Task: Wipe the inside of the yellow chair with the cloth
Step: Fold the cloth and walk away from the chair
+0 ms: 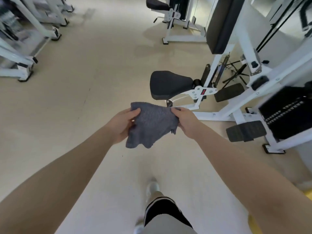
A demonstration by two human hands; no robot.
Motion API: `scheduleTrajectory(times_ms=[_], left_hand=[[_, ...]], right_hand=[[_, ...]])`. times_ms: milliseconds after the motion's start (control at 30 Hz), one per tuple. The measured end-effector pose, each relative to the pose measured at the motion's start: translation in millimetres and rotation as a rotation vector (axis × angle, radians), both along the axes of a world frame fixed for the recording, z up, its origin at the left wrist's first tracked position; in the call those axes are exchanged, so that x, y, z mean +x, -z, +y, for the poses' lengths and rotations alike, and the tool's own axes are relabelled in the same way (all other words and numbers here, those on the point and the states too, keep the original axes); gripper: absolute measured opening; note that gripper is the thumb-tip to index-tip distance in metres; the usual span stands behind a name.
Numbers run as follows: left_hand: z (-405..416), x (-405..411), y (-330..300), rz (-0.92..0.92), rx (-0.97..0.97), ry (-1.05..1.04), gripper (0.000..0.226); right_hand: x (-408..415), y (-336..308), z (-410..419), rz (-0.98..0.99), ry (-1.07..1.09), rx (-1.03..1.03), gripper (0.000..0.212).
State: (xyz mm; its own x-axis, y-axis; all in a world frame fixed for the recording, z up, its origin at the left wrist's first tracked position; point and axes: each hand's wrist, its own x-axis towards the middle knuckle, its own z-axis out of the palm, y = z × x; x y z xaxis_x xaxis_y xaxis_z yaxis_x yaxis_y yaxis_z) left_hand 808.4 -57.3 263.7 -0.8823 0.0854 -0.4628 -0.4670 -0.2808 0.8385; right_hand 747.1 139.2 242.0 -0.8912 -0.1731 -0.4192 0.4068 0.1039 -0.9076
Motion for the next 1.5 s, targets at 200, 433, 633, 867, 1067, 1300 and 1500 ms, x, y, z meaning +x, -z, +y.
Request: scheduleTrajectory(times_ms=[200,433,633,867,1067,1300,1500], left_hand=[[-40,-100,11,-0.043,0.112,-0.082,0.033],[-84,-268,18,-0.121,0.056,0.024,0.036],[-118,-390,26,-0.082,-0.241,0.312,0.081],[-116,-529,40,0.177,-0.649,0.872,0.049],[-112,-640,62,0.288,-0.71,1.146,0.054],[-82,-727,114,0.566,-0.956,1.619,0.04],[-55,-763,196,0.41,-1.028,1.776,0.018]], right_hand=[[-92,13,-46,-0.11,-0.141,-0.278,0.045],[-230,32,-88,-0.243,-0.017,-0.258,0.09],[-333,22,-114,-0.134,0.157,-0.112,0.021],[-420,48,-112,-0.097,0.298,-0.171,0.029],[-486,86,-137,-0.186,0.362,-0.081,0.068],[-528,144,-162,-0.294,0.203,0.334,0.019],[-523,202,-144,-0.516,0.522,0.219,0.029]])
